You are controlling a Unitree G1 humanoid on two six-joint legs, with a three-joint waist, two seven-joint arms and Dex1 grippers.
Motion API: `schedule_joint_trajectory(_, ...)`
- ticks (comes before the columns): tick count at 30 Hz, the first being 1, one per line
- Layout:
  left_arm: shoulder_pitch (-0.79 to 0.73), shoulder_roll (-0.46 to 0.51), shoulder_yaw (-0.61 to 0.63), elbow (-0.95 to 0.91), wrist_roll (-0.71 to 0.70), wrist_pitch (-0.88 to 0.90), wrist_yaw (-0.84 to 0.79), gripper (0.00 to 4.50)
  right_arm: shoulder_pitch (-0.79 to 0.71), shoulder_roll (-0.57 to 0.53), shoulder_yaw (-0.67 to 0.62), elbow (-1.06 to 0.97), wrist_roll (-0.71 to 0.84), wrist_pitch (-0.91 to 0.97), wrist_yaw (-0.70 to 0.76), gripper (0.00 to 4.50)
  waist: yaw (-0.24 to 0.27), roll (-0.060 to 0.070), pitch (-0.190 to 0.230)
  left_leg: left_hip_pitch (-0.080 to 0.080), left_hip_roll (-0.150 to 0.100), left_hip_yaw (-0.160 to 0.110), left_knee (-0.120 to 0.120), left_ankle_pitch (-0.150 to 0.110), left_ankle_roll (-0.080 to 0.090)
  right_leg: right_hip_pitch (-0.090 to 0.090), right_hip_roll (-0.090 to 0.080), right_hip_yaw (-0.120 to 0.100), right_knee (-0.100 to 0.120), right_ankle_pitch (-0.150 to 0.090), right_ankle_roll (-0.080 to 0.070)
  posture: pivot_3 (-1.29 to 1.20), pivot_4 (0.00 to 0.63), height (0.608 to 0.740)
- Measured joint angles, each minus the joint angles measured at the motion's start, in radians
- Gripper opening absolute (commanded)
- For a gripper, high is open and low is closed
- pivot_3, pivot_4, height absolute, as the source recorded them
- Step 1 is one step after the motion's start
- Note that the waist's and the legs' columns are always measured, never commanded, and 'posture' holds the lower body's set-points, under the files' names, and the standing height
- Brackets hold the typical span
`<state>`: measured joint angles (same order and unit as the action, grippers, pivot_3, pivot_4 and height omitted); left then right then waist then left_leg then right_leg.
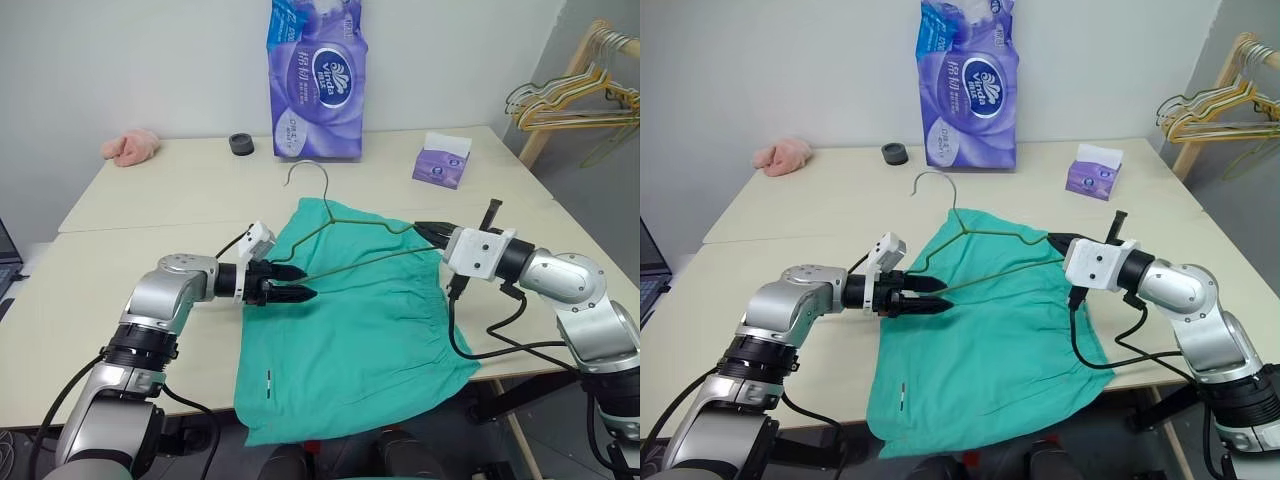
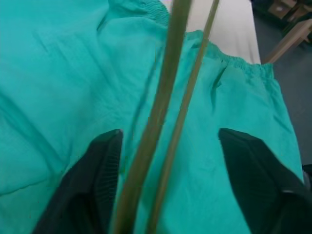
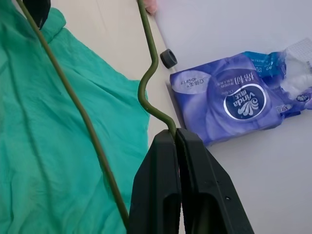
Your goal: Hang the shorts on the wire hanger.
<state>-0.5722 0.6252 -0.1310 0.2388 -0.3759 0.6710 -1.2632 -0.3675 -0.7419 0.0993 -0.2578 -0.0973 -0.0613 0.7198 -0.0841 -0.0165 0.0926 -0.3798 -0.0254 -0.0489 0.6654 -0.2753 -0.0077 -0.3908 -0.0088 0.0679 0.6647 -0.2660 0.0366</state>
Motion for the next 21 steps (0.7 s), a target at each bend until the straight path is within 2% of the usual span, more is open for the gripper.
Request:
schedule_joint_trajectory(2,0.008,0.006,0.002,-0.001,-0.001,0.003,-0.006,2.11,0.000,0.003,0.000,0.000,0.000,-0.003,0.001,0.00,0.000,0.000,0.000,0.000,0.000,0.000,0.000,0.000,0.000,0.000,0.000,0.000,0.000,0.000,0.000,-0.11,0.059,0.740)
schedule_joint_trajectory(9,0.042,0.016,-0.004,-0.055,-0.007,0.003,-0.045,0.25,0.002,0.014,-0.014,0.003,0.001,0.000,0.006,0.00,-0.001,0.000,0.000,0.000,0.000,0.000,0.000,0.000,0.000,0.000,0.000,0.000,0.000,0.000,0.000,-0.11,0.059,0.740)
schedule_joint_trajectory(13,0.050,0.016,-0.008,-0.097,-0.017,0.015,-0.055,0.11,0.002,0.017,-0.032,0.009,0.001,0.008,0.021,0.00,0.000,0.000,0.000,0.001,0.000,0.000,0.000,0.000,0.000,0.000,0.000,0.000,0.000,0.000,0.000,-0.11,0.059,0.740)
schedule_joint_trajectory(16,0.060,0.011,-0.008,-0.115,-0.024,0.024,-0.053,0.11,0.007,0.017,-0.037,0.008,0.019,0.012,0.045,0.74,0.000,0.000,0.000,0.001,0.000,0.000,0.001,0.000,0.000,0.001,0.000,0.000,0.001,0.000,0.000,-0.10,0.057,0.740)
schedule_joint_trajectory(21,0.061,-0.005,-0.016,-0.117,-0.012,0.031,0.012,0.00,0.028,0.006,-0.009,-0.056,0.093,0.040,0.124,2.44,0.000,0.000,0.000,0.001,0.000,0.000,0.001,0.000,0.000,0.001,0.000,0.000,0.001,0.000,0.000,-0.10,0.057,0.740)
